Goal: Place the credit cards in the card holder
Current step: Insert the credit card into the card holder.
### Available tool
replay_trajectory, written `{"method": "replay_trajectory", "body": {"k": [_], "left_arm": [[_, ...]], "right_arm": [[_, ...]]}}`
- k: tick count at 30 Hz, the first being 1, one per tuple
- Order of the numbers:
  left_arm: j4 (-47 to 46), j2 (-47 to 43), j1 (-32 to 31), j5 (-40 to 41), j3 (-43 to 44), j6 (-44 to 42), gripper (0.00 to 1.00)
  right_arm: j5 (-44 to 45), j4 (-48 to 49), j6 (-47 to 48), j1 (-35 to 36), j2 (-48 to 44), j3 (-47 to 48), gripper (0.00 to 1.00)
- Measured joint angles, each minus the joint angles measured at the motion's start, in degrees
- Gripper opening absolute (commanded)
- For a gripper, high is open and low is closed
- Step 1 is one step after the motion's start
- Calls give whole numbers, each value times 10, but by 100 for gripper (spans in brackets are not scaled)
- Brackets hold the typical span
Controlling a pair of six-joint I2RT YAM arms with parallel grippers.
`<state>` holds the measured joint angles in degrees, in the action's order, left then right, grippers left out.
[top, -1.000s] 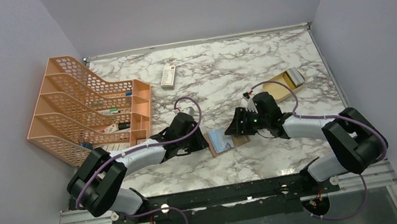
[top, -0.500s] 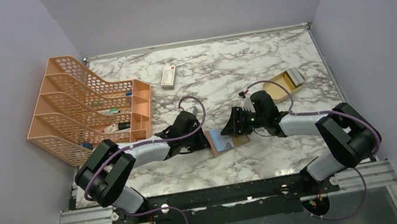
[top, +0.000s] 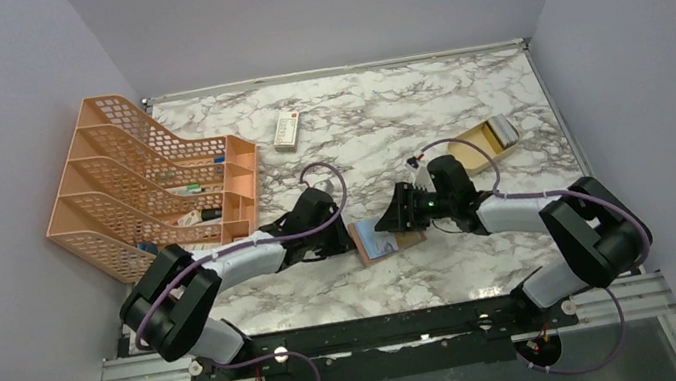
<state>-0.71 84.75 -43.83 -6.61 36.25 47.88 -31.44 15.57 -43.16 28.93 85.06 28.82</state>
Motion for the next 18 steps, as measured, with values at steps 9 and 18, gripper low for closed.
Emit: {"method": "replay_trajectory", "body": {"k": [9,18], "left_arm": [[-42,-70,3,-9,-26,23,19],[-95,-16,3,-32,-31,26,0]], "right_arm": [[63,-61,15,0,-37,5,55],[85,-80,21,0,-24,24,54]]}}
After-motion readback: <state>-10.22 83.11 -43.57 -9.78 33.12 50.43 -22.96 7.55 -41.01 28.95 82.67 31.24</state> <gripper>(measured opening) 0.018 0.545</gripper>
